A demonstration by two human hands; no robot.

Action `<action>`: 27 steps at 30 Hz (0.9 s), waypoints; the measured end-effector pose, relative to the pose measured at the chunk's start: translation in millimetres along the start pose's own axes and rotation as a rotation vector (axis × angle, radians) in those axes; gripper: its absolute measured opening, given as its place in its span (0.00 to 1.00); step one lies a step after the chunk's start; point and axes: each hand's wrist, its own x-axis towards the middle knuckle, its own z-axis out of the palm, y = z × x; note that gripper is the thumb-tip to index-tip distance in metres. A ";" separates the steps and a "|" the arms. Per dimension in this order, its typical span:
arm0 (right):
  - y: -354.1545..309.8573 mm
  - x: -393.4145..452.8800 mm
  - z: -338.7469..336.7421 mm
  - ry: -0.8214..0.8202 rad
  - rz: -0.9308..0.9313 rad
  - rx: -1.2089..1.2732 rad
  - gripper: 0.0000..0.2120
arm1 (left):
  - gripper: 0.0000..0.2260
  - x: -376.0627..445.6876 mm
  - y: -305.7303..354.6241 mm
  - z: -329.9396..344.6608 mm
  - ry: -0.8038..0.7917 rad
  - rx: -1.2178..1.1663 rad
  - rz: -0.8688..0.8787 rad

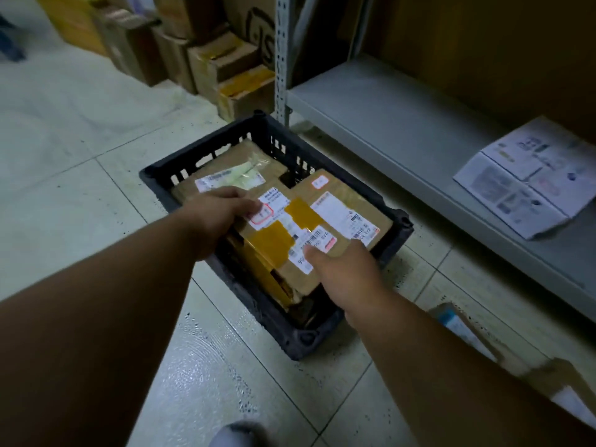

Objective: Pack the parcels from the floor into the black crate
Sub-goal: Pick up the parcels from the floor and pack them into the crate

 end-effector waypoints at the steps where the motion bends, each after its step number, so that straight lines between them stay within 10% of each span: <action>1: 2.8 2.1 3.9 0.020 -0.002 -0.034 0.32 | 0.10 1.6 -2.0 1.4 -0.015 0.042 -0.003; 15: -3.5 16.8 10.5 0.023 -0.042 -0.862 0.31 | 0.25 9.8 -21.9 47.6 -0.074 1.058 0.108; 22: 6.6 14.2 3.0 0.105 -0.176 -1.078 0.28 | 0.31 12.3 -18.7 52.4 -0.197 1.083 0.108; 27: 11.2 18.5 5.1 -0.016 -0.355 -1.025 0.08 | 0.31 17.0 -14.0 52.2 -0.225 0.999 0.044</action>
